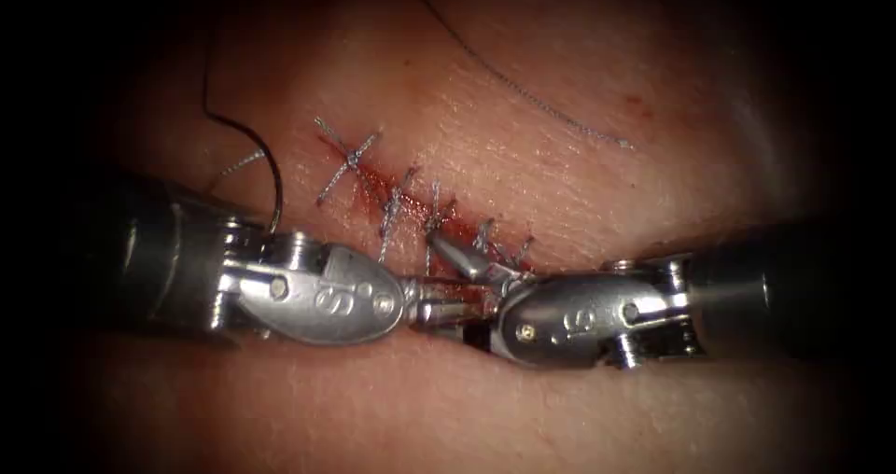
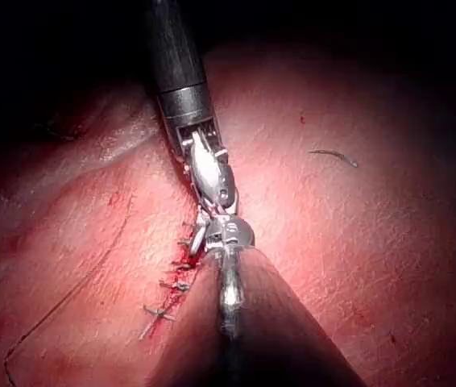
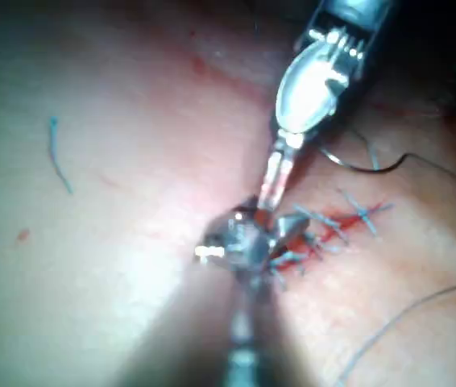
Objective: Wound Closure
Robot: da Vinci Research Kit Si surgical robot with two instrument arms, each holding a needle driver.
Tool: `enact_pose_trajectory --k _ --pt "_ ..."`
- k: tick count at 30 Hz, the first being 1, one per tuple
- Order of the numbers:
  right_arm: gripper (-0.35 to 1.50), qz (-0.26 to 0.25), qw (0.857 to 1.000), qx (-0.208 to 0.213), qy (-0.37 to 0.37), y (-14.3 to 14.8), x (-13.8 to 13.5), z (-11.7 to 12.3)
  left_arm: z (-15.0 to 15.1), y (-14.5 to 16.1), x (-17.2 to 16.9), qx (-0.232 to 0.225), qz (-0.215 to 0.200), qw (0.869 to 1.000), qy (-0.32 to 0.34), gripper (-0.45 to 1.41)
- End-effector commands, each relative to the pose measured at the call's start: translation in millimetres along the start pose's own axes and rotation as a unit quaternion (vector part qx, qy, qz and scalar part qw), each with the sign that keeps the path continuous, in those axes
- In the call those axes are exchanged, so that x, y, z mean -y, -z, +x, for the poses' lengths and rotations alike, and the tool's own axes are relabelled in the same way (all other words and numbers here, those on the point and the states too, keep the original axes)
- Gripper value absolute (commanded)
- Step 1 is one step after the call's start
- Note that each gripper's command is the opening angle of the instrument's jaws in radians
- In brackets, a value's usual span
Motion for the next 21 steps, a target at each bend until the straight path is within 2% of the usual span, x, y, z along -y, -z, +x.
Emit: enact_pose_trajectory --k 1,9,10,11,12,13,14,20,21 --pt "1.48 0.0 1.0 0.0 0.0 -0.8 0.7 -0.7 -0.3 -0.6 -0.4 0.0 -0.001 1.0 0.0 -0.45" --pt "1.4 -0.002 1.0 0.002 0.0 -2.0 0.4 -1.0 -0.2 -0.6 -0.4 -0.001 -0.002 1.0 0.0 -0.45" --pt "1.23 0.004 1.0 0.002 0.001 -1.9 0.5 -0.9 -0.2 -0.6 -0.4 -0.001 -0.002 1.0 0.0 -0.45" --pt "0.88 0.018 1.0 -0.006 0.001 -1.8 0.6 -0.8 -0.2 -0.6 -0.4 -0.001 -0.002 1.0 0.0 -0.45" --pt "0.37 0.033 0.999 -0.016 0.008 -1.5 0.7 -0.7 -0.2 -0.6 -0.4 -0.001 -0.002 1.0 0.0 -0.45" --pt "-0.3 0.048 0.998 -0.026 0.015 -1.2 0.8 -0.6 -0.3 -0.6 -0.4 -0.001 -0.002 1.0 0.0 -0.45" --pt "-0.35 0.05 0.998 -0.027 0.019 -1.1 0.8 -0.6 -0.3 -0.6 -0.5 -0.001 -0.002 1.0 0.0 -0.45" --pt "-0.35 0.044 0.999 -0.018 0.021 -0.7 0.5 -0.4 -0.3 -0.5 -0.4 -0.002 -0.003 1.0 0.0 -0.45" --pt "-0.2 0.04 0.999 -0.016 0.021 -0.6 0.4 -0.4 -0.3 -0.4 -0.3 -0.002 -0.003 1.0 0.0 -0.45"
